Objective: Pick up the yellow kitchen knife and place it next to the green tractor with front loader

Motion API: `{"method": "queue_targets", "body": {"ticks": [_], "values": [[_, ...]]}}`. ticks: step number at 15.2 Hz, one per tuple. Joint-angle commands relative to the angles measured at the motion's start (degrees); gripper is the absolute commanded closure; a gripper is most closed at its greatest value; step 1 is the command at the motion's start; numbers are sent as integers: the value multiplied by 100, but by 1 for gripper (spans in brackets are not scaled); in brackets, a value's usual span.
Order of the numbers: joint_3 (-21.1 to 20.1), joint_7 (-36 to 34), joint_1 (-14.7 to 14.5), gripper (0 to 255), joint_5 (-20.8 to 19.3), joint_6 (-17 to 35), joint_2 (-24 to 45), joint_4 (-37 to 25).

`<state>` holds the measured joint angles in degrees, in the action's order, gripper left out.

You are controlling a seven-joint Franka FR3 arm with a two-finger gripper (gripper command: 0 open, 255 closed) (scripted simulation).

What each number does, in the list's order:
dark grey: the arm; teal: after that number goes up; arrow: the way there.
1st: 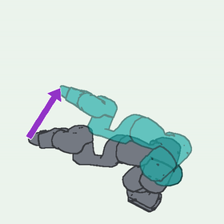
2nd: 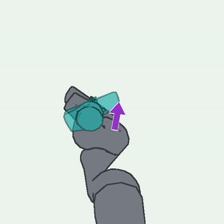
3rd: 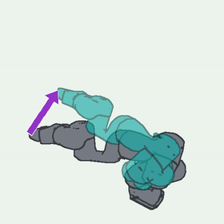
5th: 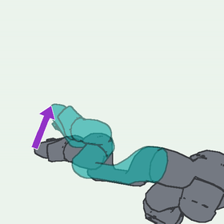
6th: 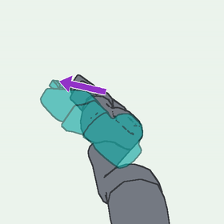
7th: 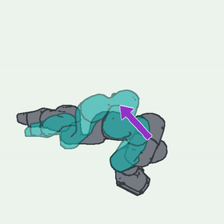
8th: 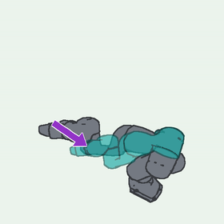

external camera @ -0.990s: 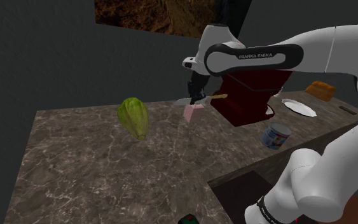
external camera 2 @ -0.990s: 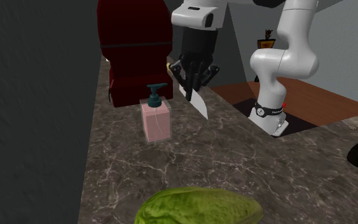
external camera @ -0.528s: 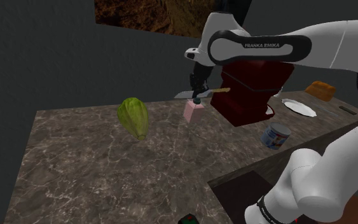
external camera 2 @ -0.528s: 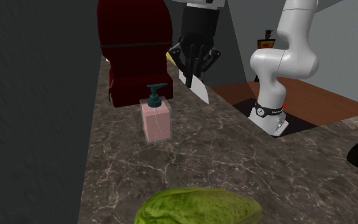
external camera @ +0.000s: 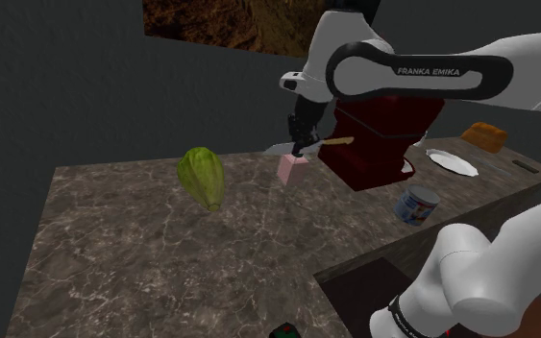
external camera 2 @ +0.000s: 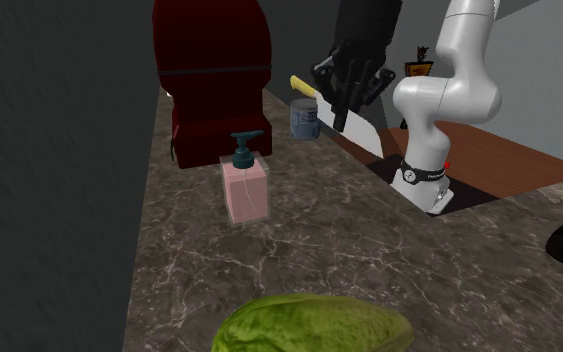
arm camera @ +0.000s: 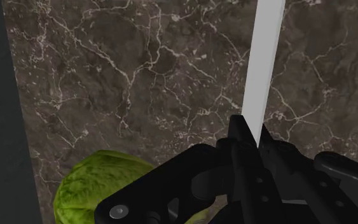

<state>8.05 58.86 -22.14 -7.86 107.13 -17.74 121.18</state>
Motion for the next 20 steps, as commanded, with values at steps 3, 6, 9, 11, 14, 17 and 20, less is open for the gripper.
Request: {"method": "queue_targets", "body": {"ticks": [3,6,9,11,14,17,20], "values": [[-358,-525,-171,255,40,-38,-487,508],[-648,-910,-313,255,129,-123,-784,762],[-946,-1297,-469,255,251,-215,-1033,958],[-1150,-1557,-578,255,347,-277,-1170,1057],[-1465,-1952,-746,255,510,-369,-1329,1156],[-1788,-2352,-916,255,685,-454,-1431,1196],[-2120,-2760,-1082,255,864,-531,-1472,1178]]}}
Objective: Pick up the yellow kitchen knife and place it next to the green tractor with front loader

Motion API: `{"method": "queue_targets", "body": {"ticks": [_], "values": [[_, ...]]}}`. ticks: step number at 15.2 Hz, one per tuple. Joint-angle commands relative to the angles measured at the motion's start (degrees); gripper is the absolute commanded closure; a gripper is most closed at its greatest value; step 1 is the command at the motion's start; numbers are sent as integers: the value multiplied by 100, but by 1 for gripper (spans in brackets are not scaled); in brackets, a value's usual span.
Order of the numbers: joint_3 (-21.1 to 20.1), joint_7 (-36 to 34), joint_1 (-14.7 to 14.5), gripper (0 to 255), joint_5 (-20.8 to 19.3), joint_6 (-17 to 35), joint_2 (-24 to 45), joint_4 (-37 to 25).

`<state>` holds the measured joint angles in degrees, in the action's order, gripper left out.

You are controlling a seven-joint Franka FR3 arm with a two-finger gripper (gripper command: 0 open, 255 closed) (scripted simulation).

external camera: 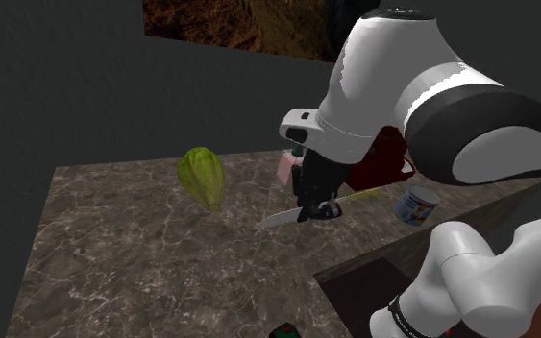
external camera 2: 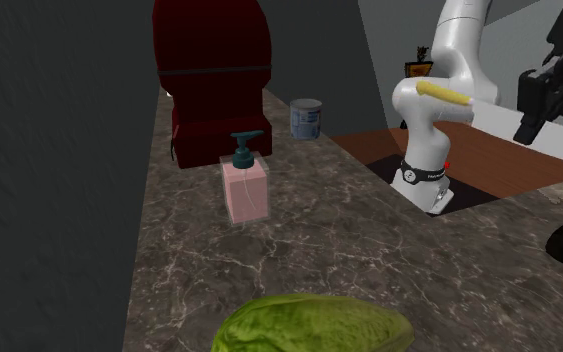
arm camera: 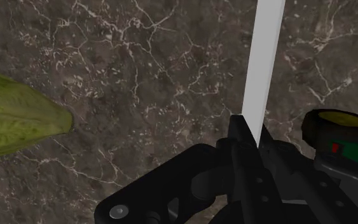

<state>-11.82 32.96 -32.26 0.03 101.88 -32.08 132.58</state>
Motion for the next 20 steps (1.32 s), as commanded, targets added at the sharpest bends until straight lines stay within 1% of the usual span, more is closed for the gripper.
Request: {"method": "queue_targets", "body": {"ticks": [1,6,12,16,20], "values": [[-244,-308,-124,255,133,-29,-37,19],[-813,-1012,-372,255,401,-125,67,-170],[-1531,-1893,-590,255,625,-201,418,-603],[-2038,-2516,-677,255,672,-236,791,-1014],[-2581,-3188,-722,255,595,-272,1289,-1523]]}}
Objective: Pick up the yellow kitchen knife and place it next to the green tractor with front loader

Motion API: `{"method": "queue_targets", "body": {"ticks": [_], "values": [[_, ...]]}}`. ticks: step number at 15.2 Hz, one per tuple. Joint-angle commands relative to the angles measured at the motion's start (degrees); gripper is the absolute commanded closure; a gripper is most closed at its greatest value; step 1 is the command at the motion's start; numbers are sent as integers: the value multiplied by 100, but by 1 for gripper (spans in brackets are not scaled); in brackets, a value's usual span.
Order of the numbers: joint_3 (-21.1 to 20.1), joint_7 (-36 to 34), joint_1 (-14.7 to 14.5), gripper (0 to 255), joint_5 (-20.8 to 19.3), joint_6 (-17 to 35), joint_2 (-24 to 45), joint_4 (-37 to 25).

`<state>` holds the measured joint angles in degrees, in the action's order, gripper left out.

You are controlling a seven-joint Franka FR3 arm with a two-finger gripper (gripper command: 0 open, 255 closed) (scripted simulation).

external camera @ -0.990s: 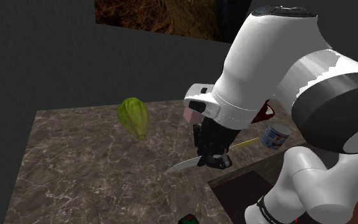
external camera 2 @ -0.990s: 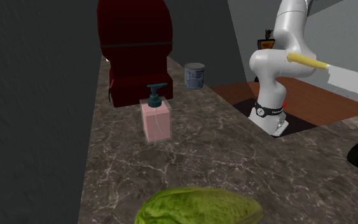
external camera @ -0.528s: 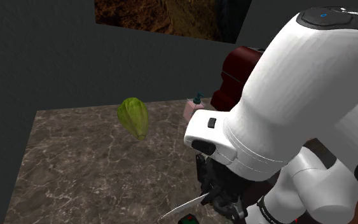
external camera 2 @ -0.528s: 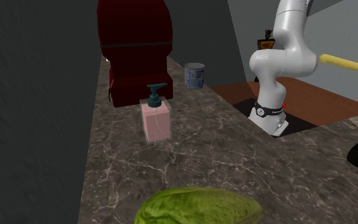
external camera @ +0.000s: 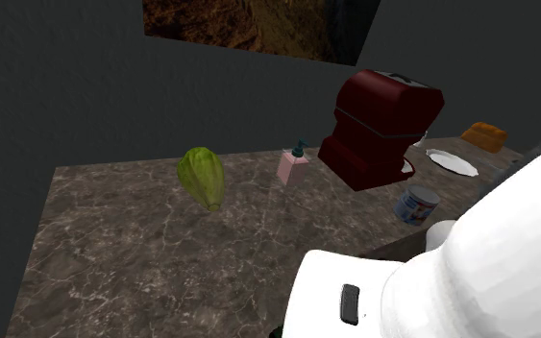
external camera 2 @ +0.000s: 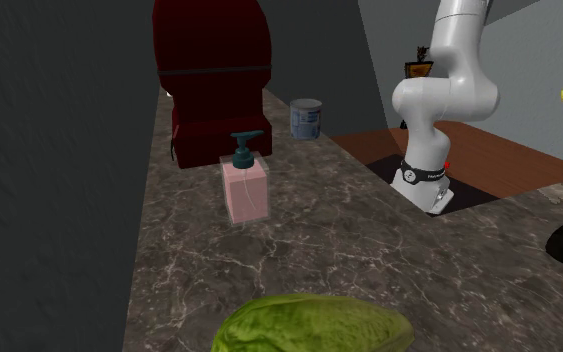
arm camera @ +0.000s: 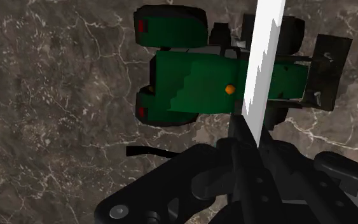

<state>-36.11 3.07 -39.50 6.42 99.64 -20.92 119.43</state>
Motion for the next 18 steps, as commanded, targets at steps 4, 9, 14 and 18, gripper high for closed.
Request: {"method": "queue_targets", "body": {"ticks": [4,9,14,18], "values": [[-739,-953,-26,255,-304,-105,831,-822],[-1474,-2083,-208,255,-1028,-279,1990,-1768],[-1817,-3270,-1008,255,-2133,-723,3474,-2992],[-1652,-3908,-2096,255,-2905,-1258,4589,-4249]]}}
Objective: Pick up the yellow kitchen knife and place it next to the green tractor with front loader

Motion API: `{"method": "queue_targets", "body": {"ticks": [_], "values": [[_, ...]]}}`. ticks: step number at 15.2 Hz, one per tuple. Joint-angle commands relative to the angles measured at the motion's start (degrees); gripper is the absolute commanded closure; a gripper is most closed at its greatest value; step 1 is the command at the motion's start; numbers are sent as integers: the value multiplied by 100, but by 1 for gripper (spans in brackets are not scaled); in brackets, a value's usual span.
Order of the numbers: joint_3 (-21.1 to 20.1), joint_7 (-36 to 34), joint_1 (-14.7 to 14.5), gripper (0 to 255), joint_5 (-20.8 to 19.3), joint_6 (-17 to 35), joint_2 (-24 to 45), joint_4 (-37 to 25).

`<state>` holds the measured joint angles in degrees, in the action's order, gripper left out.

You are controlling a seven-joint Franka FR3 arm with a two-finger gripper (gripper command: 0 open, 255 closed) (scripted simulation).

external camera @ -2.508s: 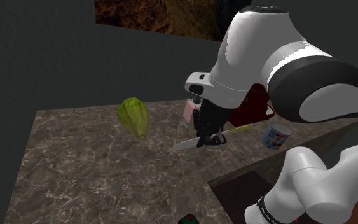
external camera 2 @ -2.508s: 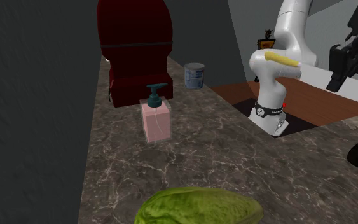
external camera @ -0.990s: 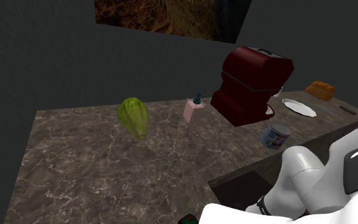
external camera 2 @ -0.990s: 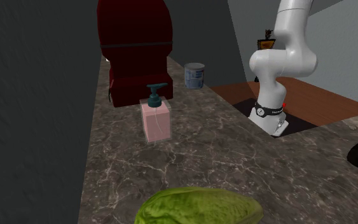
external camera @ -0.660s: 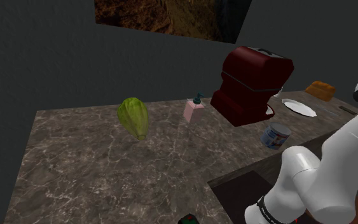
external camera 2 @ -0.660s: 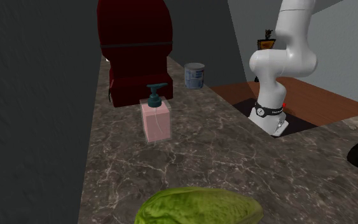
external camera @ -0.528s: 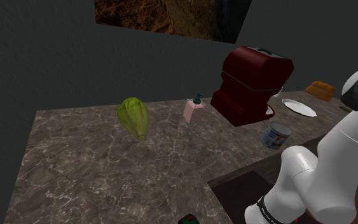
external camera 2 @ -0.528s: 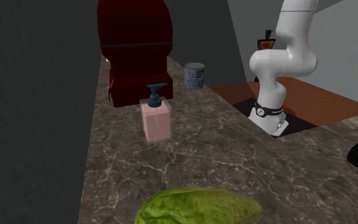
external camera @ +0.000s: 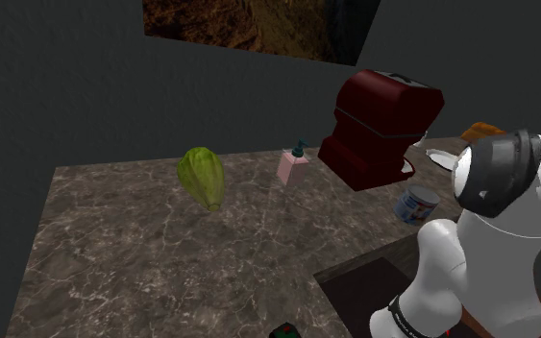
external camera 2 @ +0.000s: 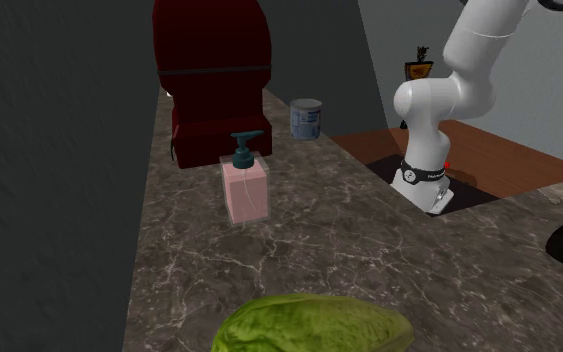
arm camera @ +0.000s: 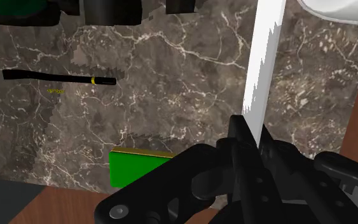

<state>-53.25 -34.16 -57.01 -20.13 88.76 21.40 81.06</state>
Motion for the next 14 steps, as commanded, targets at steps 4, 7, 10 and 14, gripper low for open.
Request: {"method": "queue_targets", "body": {"ticks": [4,7,10,14], "values": [[268,-439,-1082,255,-655,-418,1026,-1220],[256,-476,-972,255,-635,-164,993,-910],[251,-513,-882,255,-630,77,977,-632],[256,-565,-789,255,-643,381,980,-301]]}}
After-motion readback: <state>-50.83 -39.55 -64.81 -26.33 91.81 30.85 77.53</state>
